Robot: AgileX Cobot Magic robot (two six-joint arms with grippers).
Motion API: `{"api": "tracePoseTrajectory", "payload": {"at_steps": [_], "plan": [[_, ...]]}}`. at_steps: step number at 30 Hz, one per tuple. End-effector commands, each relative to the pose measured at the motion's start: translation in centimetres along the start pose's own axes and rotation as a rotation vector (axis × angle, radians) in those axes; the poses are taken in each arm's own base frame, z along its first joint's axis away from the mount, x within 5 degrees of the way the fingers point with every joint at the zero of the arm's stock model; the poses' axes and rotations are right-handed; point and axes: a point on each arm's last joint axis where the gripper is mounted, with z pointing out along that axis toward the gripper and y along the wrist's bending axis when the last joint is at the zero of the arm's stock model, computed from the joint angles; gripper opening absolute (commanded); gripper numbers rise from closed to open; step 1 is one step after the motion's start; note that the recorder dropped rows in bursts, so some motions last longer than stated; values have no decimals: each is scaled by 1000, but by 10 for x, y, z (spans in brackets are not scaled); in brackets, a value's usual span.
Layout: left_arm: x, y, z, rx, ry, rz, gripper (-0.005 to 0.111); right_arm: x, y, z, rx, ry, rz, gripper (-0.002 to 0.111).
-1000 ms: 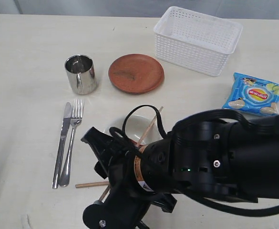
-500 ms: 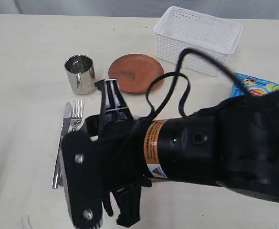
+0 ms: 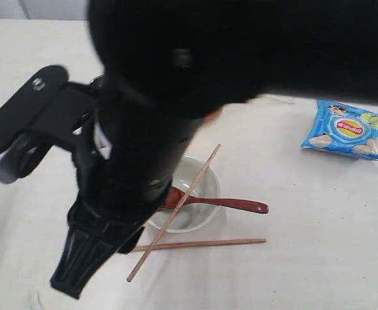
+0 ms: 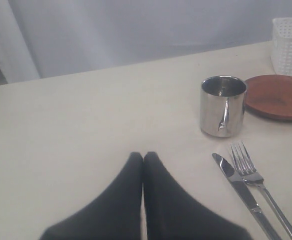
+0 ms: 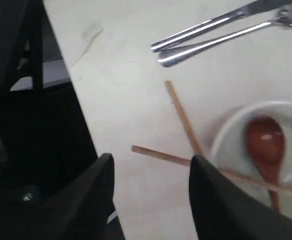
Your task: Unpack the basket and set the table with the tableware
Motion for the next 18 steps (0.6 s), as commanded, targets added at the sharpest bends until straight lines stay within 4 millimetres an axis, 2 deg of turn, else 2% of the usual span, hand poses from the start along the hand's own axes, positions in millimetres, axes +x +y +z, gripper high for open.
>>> {"api": "tracePoseTrajectory", "payload": {"at_steps": [1, 4, 9, 18], "plan": [[0, 0, 0, -2, -5, -2, 0, -25, 6, 41, -142, 72, -78, 44], [0, 0, 0, -2, -5, -2, 0, -36, 3, 65, -147, 104, -129, 44], [0, 0, 0, -2, -5, -2, 0, -38, -3, 95, -124, 159, -221, 44], [0, 0, 0, -2, -5, -2, 0, -40, -9, 127, -79, 175, -234, 44]]}}
